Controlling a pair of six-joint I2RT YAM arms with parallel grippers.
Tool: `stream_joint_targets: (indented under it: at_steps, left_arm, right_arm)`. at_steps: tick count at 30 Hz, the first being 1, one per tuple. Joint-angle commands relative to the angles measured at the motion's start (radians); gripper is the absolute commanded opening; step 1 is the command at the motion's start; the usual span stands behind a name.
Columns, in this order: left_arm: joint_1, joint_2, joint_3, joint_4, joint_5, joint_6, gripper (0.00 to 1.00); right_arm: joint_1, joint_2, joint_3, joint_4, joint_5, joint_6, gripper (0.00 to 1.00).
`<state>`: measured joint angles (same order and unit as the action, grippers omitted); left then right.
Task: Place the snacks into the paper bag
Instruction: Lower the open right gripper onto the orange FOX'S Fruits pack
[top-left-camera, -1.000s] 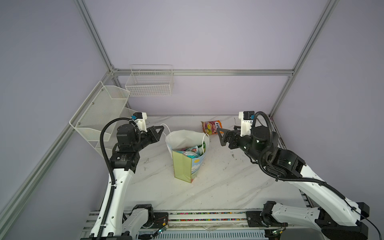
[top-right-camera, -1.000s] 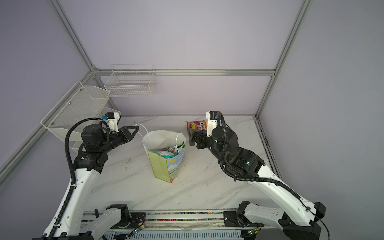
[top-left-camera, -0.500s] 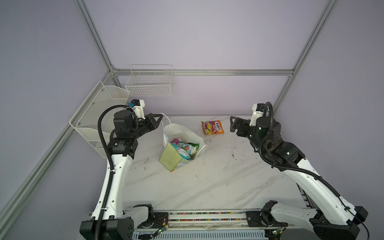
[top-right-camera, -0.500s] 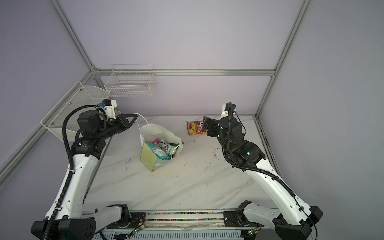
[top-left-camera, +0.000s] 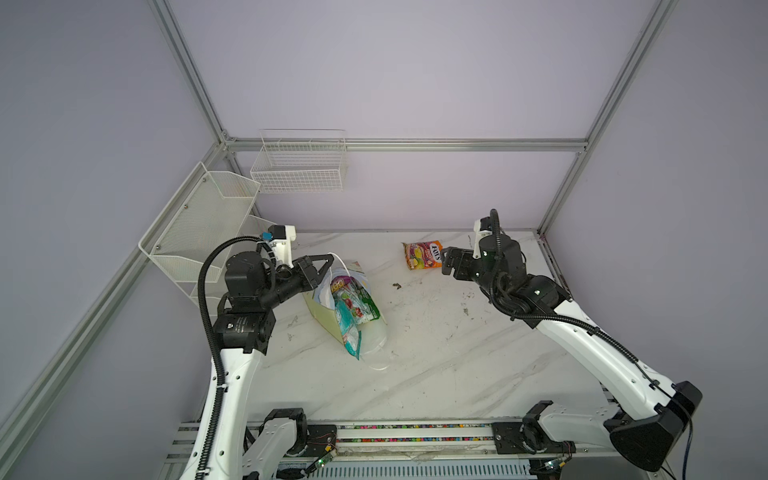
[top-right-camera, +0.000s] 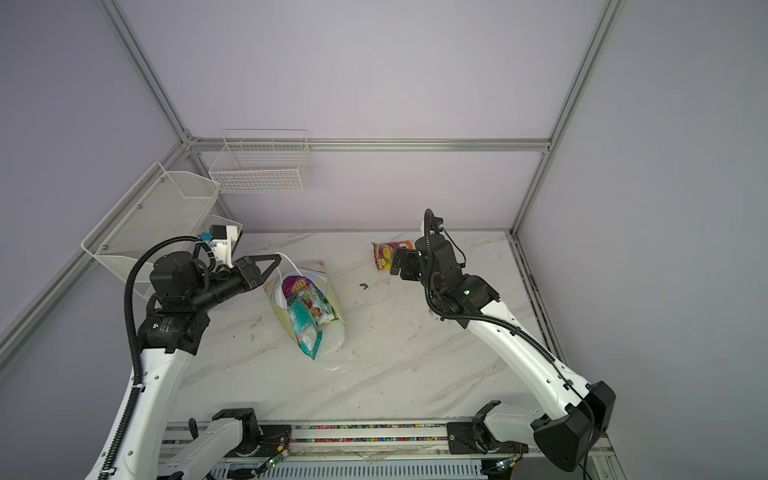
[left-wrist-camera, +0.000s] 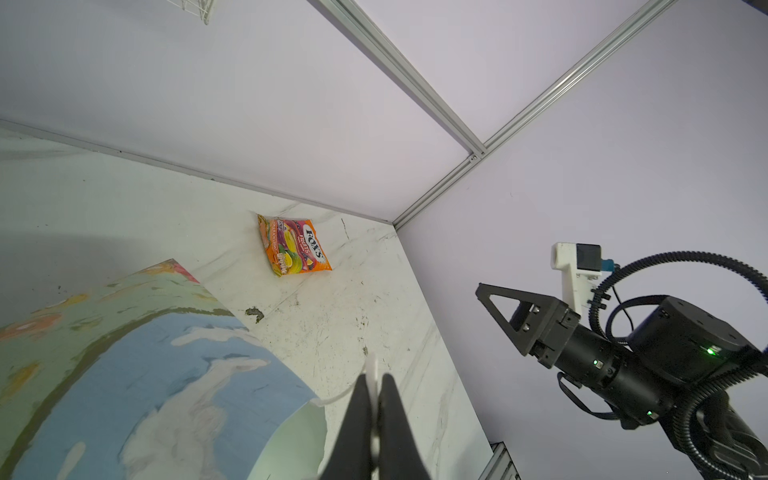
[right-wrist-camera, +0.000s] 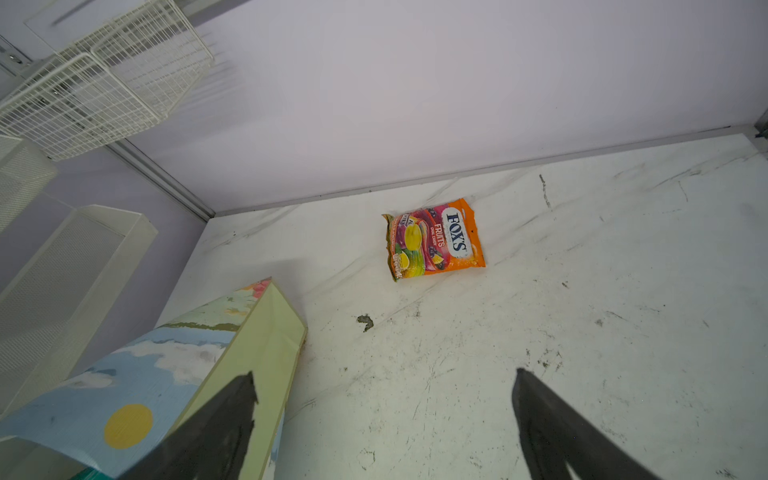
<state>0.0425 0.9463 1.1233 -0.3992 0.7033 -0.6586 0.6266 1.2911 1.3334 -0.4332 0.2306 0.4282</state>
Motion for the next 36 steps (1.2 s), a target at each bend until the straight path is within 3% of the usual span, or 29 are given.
stream_joint_targets:
  at_steps: [1, 17, 27, 36]
  left_arm:
    - [-0.006, -0.003, -0.024, 0.092, 0.036, 0.008, 0.06]
    - [-0.020, 0.032, 0.051, 0.093, 0.021, 0.021, 0.06]
    - [-0.021, 0.026, 0.077, 0.056, 0.007, 0.038, 0.06]
    - [-0.020, 0.025, 0.100, 0.041, 0.001, 0.040, 0.06]
  right_arm:
    - [-0.030, 0.045, 0.024, 0.020, -0.033, -0.006, 0.97]
    - [-0.297, 0.485, 0.132, 0.106, -0.250, -0.011, 0.97]
    - [-0.368, 0.816, 0.382, 0.110, -0.438, -0.065, 0.96]
    - [-0.371, 0.993, 0.488, 0.102, -0.467, -0.068, 0.93]
